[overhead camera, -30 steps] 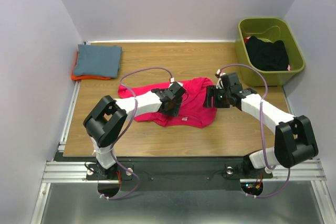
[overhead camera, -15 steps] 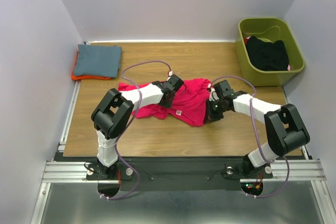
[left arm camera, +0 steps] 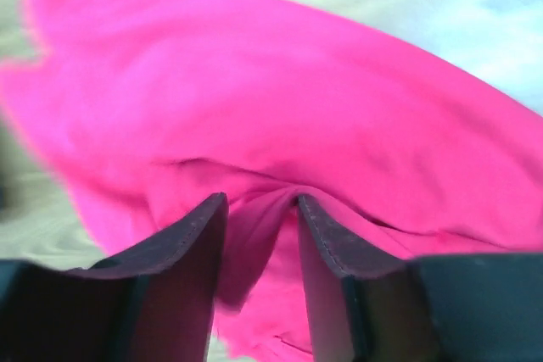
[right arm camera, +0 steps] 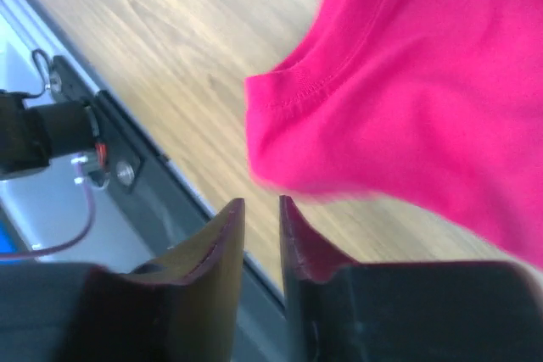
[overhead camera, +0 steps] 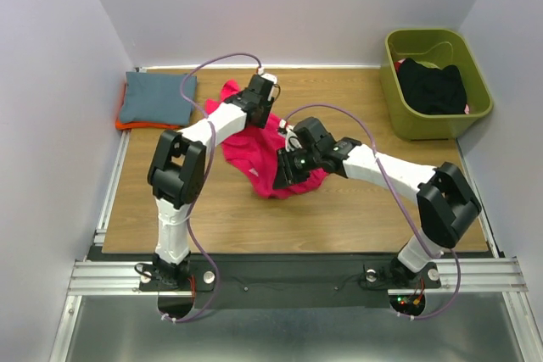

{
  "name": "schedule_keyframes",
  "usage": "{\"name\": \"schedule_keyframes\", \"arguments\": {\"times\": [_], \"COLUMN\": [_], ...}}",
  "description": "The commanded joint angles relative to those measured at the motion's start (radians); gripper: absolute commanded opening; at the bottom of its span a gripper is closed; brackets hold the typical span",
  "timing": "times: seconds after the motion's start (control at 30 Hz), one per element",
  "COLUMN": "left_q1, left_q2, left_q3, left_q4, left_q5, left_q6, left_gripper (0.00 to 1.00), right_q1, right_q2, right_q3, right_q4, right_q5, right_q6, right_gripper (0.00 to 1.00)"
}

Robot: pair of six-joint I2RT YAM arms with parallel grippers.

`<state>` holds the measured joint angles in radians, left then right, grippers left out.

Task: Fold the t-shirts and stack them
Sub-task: Move the tshirt to the center of the board

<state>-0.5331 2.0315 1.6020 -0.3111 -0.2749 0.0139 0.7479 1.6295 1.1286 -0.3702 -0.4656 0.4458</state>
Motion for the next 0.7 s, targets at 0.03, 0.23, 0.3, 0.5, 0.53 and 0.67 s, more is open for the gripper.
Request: {"name": "schedule_keyframes", "arguments": {"times": [0.03,0.23,0.3,0.5,0.53,0.67], "left_q1": [0.028,0.022,0.013,-0.044,-0.051,-0.097], "left_q2": [-0.189,-0.465,-0.532,-0.715,-0.723,-0.708], "left_q3": [-0.072,-0.31,-0.431,-0.698,-0.711,-0.752], "left_q4": [0.081,0.035,0.027,0.009,-0.003,-0.052], "left_q5": [0.013,0.087,0.127,0.223,0.218,0.212], "left_q6": [0.003,-0.269,-0.345,-0.612,-0.63,-0.678], "left_gripper": [0.72,0.85,0.85,0.88,0.88,0.88], "right_q1": [-0.012,-0.161,-0.218,-0.352,-0.358,-0.374], "right_q2": [-0.092,-0.232,-0.252,-0.243,-0.235,-0.198], "right_q3": [-0.012,-0.153,-0.193,-0.213,-0.204,-0.179], "right_q4": [0.037,0.004,-0.004,-0.012,-0.012,-0.01], "right_q5": [0.16,0.283,0.28,0.294,0.294,0.288], "right_q6": [0.013,-0.005,-0.013,-0.065,-0.068,-0.076], "right_gripper": [0.51,0.56,0.56,0.57,0.57,0.57]}}
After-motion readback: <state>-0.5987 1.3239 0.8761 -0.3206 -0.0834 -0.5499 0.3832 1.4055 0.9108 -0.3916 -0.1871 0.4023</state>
